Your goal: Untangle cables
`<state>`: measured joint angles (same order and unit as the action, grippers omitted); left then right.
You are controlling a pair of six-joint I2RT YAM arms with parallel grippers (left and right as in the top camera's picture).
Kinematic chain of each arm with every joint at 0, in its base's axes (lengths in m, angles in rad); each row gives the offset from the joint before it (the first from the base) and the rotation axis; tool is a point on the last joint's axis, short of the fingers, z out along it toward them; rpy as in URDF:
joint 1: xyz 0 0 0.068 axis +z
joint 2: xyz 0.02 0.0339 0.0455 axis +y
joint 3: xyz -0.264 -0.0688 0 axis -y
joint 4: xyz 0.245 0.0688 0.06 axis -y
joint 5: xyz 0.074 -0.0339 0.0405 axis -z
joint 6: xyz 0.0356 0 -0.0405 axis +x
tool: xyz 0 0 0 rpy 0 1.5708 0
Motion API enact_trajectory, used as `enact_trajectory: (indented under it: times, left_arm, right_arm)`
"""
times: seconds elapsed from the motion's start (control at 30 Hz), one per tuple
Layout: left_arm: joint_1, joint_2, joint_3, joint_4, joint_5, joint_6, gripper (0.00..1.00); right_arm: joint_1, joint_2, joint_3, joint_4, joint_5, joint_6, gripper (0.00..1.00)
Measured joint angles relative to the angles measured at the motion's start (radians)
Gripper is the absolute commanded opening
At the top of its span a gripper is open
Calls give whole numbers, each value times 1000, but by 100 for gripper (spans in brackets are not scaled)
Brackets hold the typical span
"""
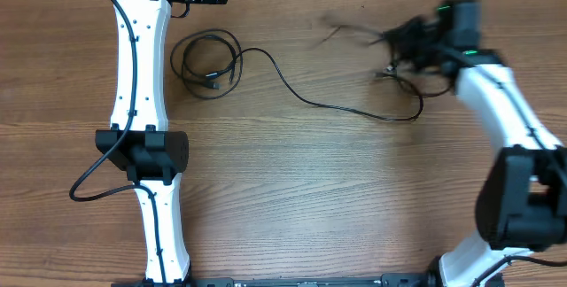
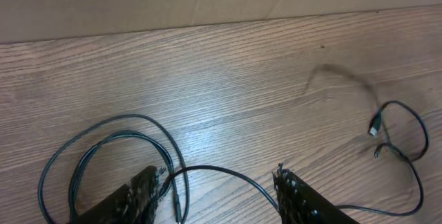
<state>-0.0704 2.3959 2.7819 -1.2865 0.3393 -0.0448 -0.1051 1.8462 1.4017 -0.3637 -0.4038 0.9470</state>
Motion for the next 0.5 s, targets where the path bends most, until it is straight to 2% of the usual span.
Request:
enact_trajectory:
  times: [0.2,0.5]
  left_arm:
    - [0,0,0,-1,0,0,56]
    - [0,0,0,-1,0,-12,55]
  right_arm:
    - [-317,0,6,-45,143,-83,4]
    - [-586,0,6,-58,203,-234,4]
